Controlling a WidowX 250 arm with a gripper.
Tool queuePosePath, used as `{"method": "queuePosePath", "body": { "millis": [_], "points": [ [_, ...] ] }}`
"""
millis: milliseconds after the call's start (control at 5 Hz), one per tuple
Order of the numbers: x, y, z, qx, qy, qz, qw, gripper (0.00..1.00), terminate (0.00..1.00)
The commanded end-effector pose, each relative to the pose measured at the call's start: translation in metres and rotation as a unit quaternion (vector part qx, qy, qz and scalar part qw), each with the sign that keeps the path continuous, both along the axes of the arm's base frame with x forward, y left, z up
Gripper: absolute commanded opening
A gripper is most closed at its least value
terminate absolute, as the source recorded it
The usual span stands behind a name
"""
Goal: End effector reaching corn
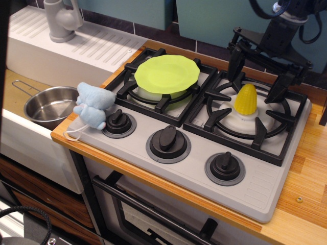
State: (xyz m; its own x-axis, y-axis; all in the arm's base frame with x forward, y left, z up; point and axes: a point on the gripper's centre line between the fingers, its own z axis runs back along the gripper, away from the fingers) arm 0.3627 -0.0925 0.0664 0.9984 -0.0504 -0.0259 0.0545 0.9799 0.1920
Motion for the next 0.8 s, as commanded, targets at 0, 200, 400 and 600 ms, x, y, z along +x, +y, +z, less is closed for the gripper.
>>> {"method": "queuePosePath", "body": {
  "millis": [0, 200, 400, 600],
  "points": [
    [0.010, 0.004, 0.023, -0.011, -0.043, -0.007, 0.9990, 1.00, 0.00],
    [0.013, 0.002, 0.013, -0.022, -0.050, -0.010, 0.9985, 1.00, 0.00],
    [0.013, 0.002, 0.011, -0.023, -0.051, -0.013, 0.9984, 1.00, 0.00],
    [0.013, 0.001, 0.009, -0.022, -0.055, -0.014, 0.9981, 1.00, 0.00]
  ]
}}
